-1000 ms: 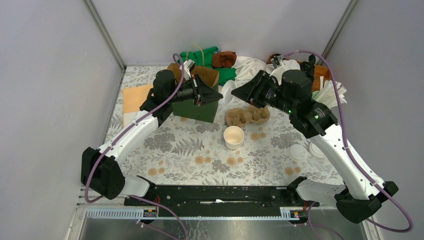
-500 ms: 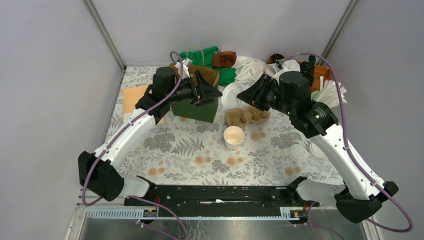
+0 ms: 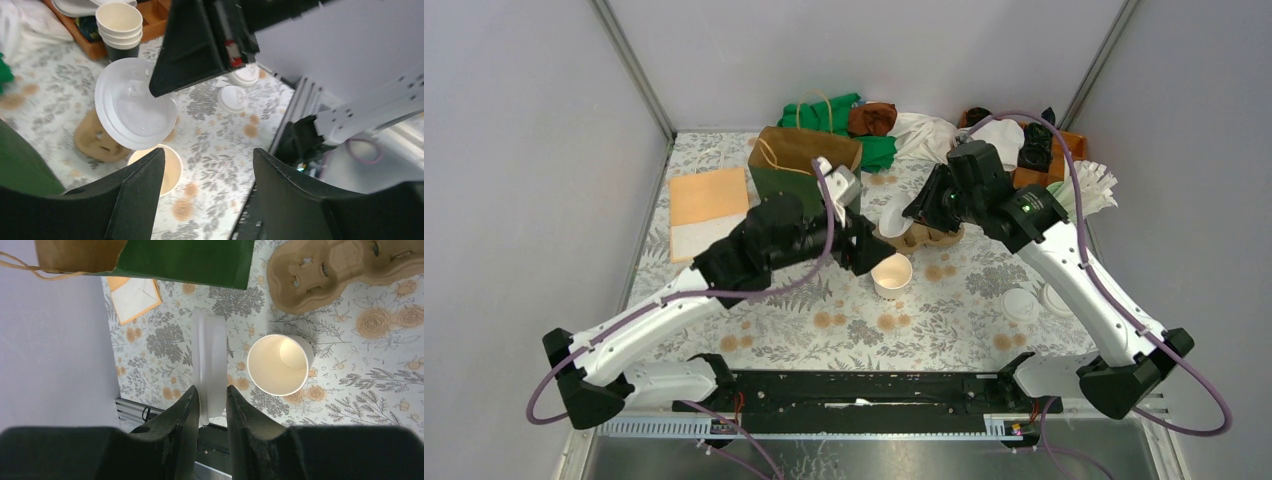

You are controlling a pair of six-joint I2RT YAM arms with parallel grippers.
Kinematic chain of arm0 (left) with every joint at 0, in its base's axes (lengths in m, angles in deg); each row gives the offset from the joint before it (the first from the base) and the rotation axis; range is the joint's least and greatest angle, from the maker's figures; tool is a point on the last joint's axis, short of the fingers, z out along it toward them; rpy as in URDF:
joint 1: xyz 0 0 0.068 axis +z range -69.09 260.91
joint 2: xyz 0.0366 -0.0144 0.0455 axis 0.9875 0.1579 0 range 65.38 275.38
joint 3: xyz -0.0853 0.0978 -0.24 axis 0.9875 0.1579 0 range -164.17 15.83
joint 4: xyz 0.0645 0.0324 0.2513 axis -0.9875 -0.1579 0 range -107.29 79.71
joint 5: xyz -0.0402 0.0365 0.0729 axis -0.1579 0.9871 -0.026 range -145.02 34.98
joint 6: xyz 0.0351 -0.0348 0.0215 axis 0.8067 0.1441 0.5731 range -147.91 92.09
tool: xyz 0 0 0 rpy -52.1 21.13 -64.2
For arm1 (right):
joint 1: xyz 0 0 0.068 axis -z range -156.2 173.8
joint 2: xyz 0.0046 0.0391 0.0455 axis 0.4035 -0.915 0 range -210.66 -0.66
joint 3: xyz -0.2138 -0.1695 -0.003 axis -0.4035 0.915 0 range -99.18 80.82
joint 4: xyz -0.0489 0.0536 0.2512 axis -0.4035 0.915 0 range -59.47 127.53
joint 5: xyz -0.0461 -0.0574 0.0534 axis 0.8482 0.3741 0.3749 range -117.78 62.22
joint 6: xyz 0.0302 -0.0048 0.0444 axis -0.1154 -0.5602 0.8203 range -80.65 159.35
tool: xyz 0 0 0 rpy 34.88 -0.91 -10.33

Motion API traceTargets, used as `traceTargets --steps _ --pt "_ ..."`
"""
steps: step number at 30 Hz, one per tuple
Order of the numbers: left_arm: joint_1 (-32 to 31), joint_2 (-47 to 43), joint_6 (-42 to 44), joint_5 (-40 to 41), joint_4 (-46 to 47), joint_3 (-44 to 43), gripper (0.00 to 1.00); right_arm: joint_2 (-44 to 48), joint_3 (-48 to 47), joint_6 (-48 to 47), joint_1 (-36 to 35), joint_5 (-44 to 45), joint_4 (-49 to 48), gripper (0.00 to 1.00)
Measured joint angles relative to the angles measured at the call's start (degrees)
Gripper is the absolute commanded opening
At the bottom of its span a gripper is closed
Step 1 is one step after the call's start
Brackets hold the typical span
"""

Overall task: Pack the takeout coffee
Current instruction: Close the cup lid on the coffee cup.

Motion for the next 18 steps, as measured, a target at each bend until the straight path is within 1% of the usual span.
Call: traceTargets --steps 1,3,4,8,14,18 --pt "-2.23 -0.90 3.39 2.21 1.31 1.38 0.69 -0.61 -0.35 0.13 0.00 0.00 0.81 0.31" --pt "-4.87 -1.97 8.98 5.79 3.04 3.45 0.67 -1.73 -1.18 0.39 0.00 -0.02 1.92 0.31" --pt "-6.08 -2.12 13.14 8.22 4.13 4.44 0.66 -2.19 -1.64 0.55 0.00 -0.04 2.34 0.32" --pt "-8.15 -0.50 24.06 12.66 6.38 5.31 0.62 -3.08 -2.60 1.09 0.00 -0.11 2.75 0.32" --pt "-8.52 3.04 34.64 14.05 8.98 6.23 0.57 -3.17 -2.93 1.57 0.00 -0.48 2.78 0.32" --pt "-8.52 5.38 38.27 15.04 9.94 6.29 0.58 -3.19 -3.39 1.73 0.00 -0.52 2.73 0.31"
